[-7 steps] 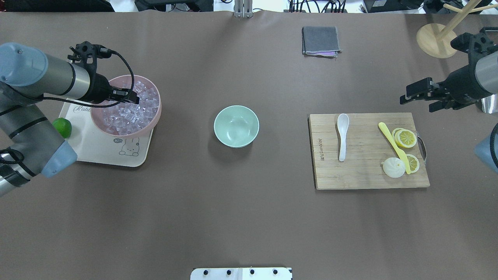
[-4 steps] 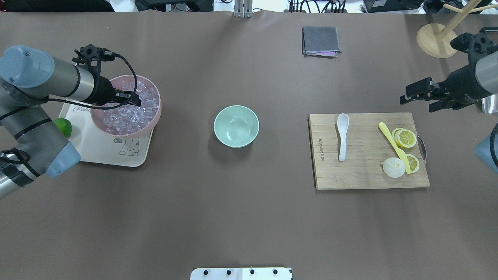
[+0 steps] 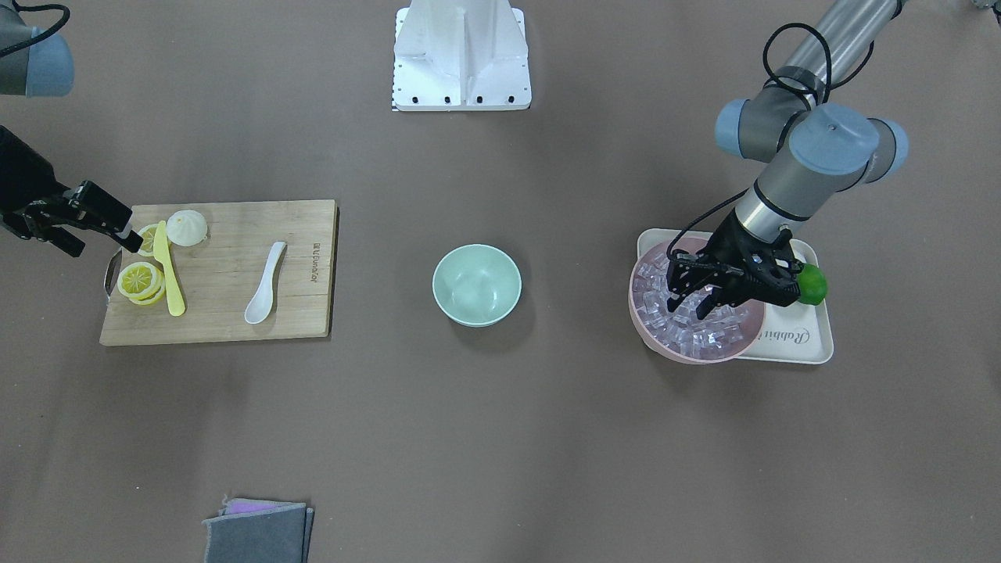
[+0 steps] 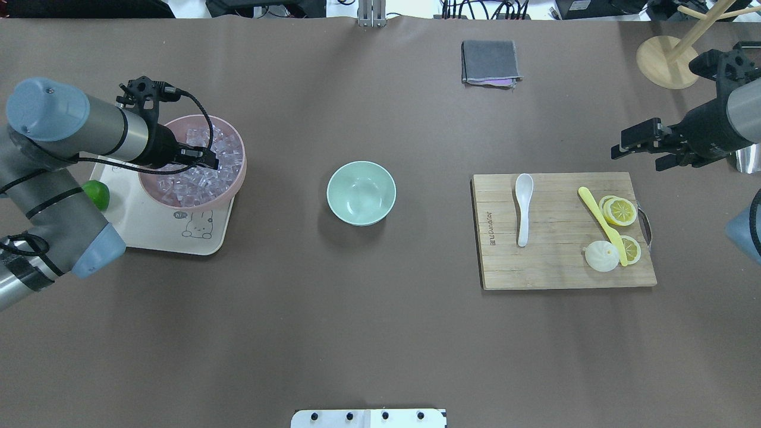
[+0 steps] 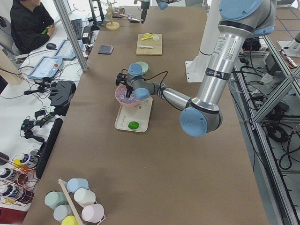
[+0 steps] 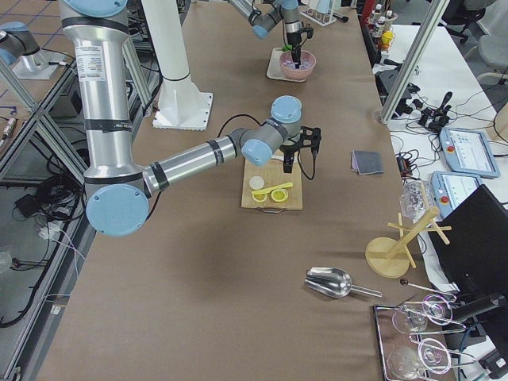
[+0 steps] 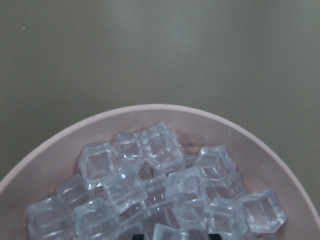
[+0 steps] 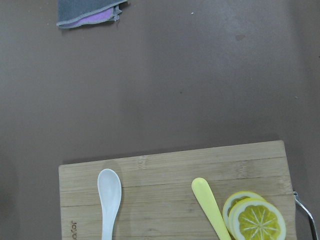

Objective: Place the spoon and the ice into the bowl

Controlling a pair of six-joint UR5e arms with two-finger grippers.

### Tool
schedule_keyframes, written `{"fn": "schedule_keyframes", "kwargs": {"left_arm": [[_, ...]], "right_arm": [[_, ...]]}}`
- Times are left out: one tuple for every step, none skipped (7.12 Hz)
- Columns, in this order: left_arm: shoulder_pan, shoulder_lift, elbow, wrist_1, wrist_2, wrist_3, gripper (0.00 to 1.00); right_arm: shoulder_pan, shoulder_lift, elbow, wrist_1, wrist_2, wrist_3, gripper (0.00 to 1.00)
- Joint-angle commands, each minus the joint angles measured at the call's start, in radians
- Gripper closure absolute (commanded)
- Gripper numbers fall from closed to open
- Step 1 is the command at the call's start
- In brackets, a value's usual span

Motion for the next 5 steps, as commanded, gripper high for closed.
{"fn": "schedule_keyframes", "kwargs": {"left_arm": [[0.003, 0.007, 0.000, 0.002, -0.001, 0.000, 0.47], [0.003, 0.008, 0.000, 0.002, 0.001, 0.000, 0.48], [0.003, 0.008, 0.000, 0.003, -0.001, 0.000, 0.65], [0.001, 0.008, -0.002, 0.003, -0.001, -0.002, 0.92], [0.001, 0.008, -0.003, 0.003, -0.002, -0.002, 1.00]], "right_arm": [[-0.001, 0.000, 0.004, 0.000, 0.000, 0.000, 0.00], [-0.001, 0.000, 0.005, 0.000, 0.000, 0.000, 0.00], [-0.001, 0.000, 0.005, 0.000, 0.000, 0.000, 0.00], [-0.001, 0.000, 0.005, 0.000, 0.000, 0.000, 0.00], [0.001, 0.000, 0.005, 0.000, 0.000, 0.000, 0.00]]}}
